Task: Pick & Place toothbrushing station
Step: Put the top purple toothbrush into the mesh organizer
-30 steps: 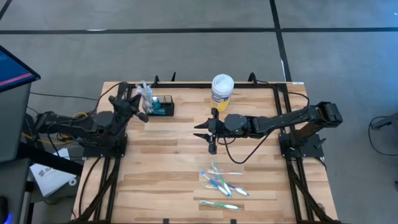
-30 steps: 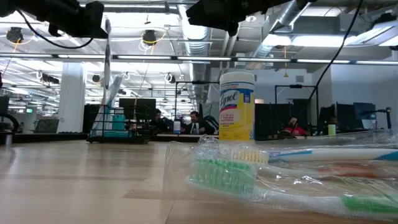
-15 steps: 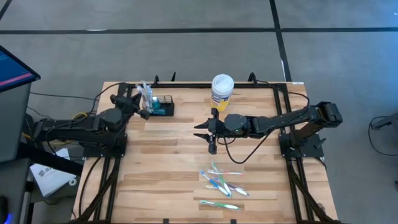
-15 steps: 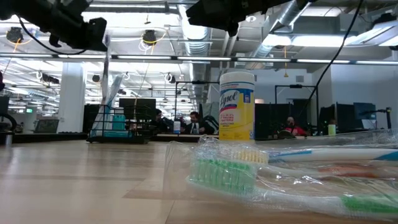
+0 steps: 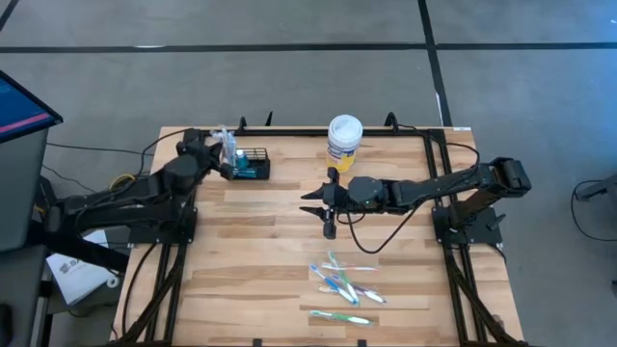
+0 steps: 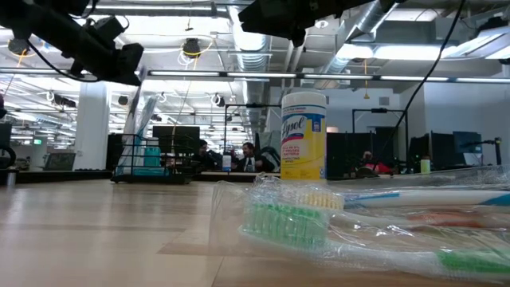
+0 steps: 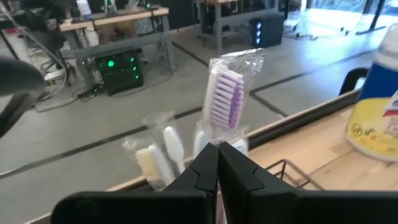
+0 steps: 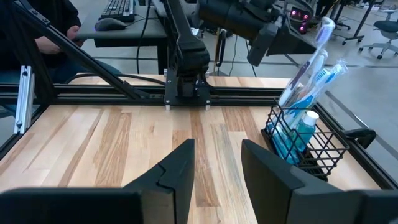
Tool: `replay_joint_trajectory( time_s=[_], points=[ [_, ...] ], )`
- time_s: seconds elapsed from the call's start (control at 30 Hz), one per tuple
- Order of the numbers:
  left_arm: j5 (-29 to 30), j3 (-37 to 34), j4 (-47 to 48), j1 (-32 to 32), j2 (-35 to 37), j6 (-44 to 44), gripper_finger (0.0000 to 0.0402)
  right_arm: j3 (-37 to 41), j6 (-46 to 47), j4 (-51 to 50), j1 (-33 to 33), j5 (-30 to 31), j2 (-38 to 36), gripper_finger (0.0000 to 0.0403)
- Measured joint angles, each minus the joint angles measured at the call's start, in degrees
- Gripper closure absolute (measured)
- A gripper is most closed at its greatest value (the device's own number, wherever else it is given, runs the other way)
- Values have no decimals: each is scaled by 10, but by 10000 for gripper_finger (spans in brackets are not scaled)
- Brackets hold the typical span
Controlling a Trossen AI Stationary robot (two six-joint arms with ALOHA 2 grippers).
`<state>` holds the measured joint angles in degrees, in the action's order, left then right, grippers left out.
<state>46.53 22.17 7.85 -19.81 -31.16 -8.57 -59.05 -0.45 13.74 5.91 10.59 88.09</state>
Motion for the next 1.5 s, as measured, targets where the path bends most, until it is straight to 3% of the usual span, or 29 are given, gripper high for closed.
replay_joint_trajectory(
  time_s=[0.43,0.83,1.27,1.5],
  points=[
    [0,-6,1,-15,-34,-32,401,0,0,-12,0,0,0,280],
    [0,-93,-74,-15,-33,-69,401,0,0,-15,0,0,0,280],
    [19,-132,-99,-15,-33,-68,400,0,0,-26,0,0,2,280],
    [16,-132,-102,-8,-33,56,398,0,5,-36,-1,-1,3,280]
  ],
)
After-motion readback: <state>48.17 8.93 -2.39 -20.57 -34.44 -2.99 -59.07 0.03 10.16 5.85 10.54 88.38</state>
